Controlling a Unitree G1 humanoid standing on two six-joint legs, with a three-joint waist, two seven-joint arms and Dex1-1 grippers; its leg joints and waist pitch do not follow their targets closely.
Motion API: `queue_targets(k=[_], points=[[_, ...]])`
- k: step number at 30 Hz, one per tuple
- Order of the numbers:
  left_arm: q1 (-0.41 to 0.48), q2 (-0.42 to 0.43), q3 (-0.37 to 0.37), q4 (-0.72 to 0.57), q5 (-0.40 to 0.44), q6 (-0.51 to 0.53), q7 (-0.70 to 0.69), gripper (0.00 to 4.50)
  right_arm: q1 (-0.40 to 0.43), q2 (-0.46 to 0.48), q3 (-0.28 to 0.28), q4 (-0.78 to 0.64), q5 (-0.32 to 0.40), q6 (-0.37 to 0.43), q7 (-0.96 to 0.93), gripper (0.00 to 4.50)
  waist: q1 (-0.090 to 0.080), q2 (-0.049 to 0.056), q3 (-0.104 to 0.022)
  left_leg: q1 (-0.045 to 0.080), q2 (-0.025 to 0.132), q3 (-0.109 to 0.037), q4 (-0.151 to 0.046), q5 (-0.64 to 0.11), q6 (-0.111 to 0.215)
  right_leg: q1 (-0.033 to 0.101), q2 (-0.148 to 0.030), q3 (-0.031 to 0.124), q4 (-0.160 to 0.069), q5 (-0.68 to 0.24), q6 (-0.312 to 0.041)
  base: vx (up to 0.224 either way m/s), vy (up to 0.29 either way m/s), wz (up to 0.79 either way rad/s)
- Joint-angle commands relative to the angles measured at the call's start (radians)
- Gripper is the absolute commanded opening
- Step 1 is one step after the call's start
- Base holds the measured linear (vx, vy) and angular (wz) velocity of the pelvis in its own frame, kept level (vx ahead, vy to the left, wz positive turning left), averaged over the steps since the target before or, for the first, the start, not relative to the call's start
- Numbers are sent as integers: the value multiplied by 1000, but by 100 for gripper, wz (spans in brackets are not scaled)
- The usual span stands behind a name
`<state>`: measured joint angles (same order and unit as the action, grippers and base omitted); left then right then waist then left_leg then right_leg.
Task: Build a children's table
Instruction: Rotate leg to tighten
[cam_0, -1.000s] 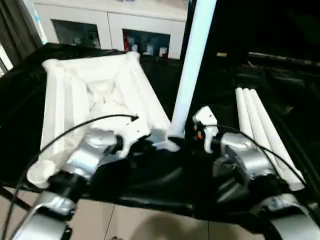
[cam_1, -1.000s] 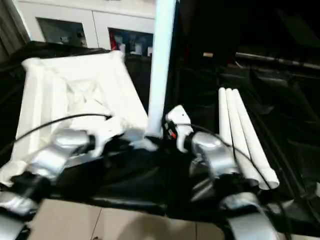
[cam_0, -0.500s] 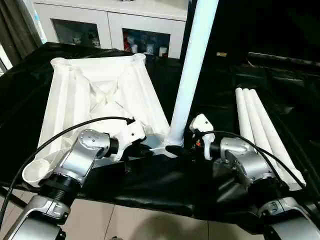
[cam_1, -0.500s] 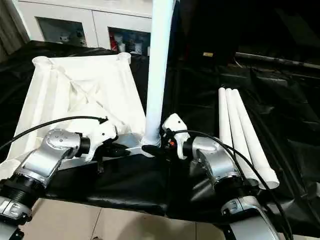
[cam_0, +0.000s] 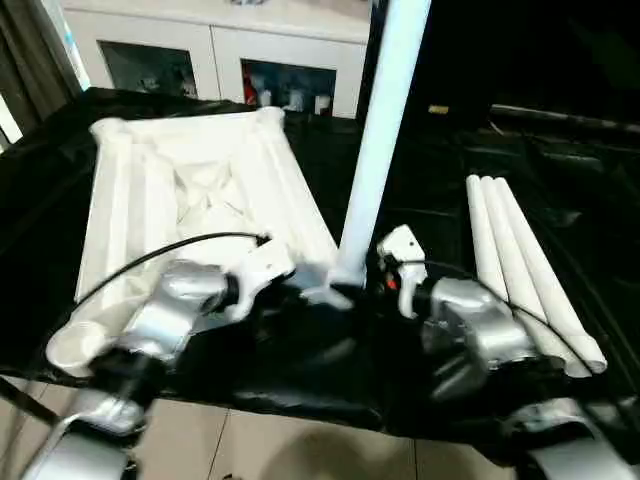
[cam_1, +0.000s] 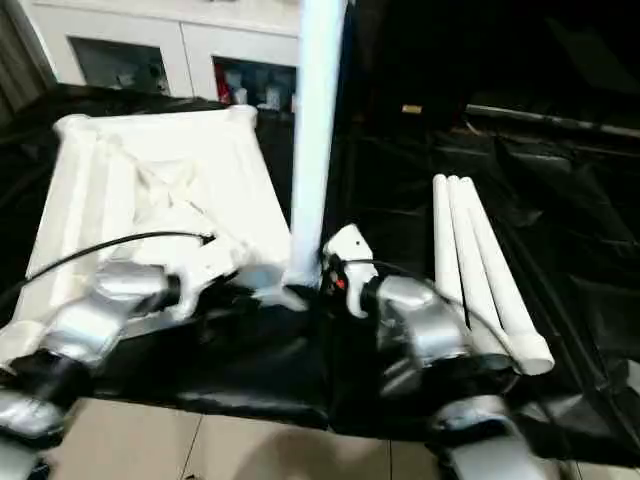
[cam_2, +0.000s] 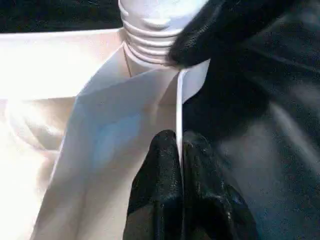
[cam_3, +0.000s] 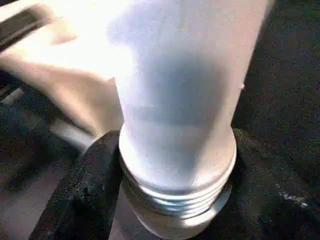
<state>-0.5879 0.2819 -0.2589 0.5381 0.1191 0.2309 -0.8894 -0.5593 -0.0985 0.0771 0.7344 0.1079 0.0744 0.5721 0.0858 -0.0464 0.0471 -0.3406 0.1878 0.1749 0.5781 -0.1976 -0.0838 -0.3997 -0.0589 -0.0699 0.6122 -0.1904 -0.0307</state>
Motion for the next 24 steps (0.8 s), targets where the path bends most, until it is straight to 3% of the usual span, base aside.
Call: queue_targets(k=[1, 3, 6, 8, 13, 14, 16, 19, 21, 24], points=[[9, -98, 0, 74, -20, 13, 138, 0, -15, 29, -52, 87, -9, 35, -206, 276, -3, -7, -47, 2, 40, -11, -67, -159, 10, 42, -91, 57, -93, -372, -129, 0, 0, 0], [-18, -166, 2, 118, 2, 19, 256, 0, -30, 70, -70, 117, -8, 36, -298, 276, 0, -8, -48, 5, 39, -13, -67, -180, 10, 42, -93, 56, -99, -419, -108, 0, 0, 0], [-30, -218, -11, 133, 8, 33, 286, 0, -45, 102, -62, 135, -32, 23, -365, 276, 4, -5, -52, 5, 40, -12, -66, -178, 25, 41, -92, 58, -94, -366, -115, 0, 0, 0], [-32, -225, -18, 136, 16, 30, 284, 0, -52, 108, -61, 144, -40, 13, -385, 276, 4, -6, -52, -3, 38, -13, -67, -166, 34, 45, -90, 56, -91, -336, -111, 0, 0, 0], [-44, -201, -41, 155, 51, -34, 240, 0, -76, 101, -63, 181, -66, -49, -415, 276, 2, -3, -50, -1, 38, -14, -70, -192, 34, 43, -92, 56, -99, -387, -96, 0, 0, 0], [-42, -181, -47, 155, 53, -55, 225, 0, -75, 92, -73, 173, -55, -60, -396, 332, 2, -3, -50, 0, 39, -14, -70, -206, 33, 42, -93, 56, -101, -405, -90, 0, 0, 0], [-38, -161, -52, 151, 50, -73, 203, 0, -72, 82, -81, 160, -43, -69, -372, 346, 3, -4, -51, -3, 39, -15, -71, -204, 38, 44, -94, 57, -100, -399, -87, 0, 0, 0], [-27, -125, -52, 139, 40, -102, 156, 0, -59, 61, -88, 115, -20, -73, -302, 374, 8, -5, -58, -5, 39, -12, -66, -157, 49, 46, -92, 58, -90, -315, -105, 0, 0, 0], [-21, -100, -41, 136, 33, -121, 127, 0, -44, 37, -75, 75, -13, -70, -237, 390, 10, 2, -60, -10, 43, -10, -64, -106, 64, 50, -89, 57, -78, -198, -141, 0, 0, 0], [-16, -69, -31, 135, 21, -142, 87, 0, -18, -6, -33, 16, -23, -55, -148, 411, 9, 1, -58, -13, 43, -11, -63, -94, 71, 52, -89, 54, -73, -156, -160, 0, 0, 0]])
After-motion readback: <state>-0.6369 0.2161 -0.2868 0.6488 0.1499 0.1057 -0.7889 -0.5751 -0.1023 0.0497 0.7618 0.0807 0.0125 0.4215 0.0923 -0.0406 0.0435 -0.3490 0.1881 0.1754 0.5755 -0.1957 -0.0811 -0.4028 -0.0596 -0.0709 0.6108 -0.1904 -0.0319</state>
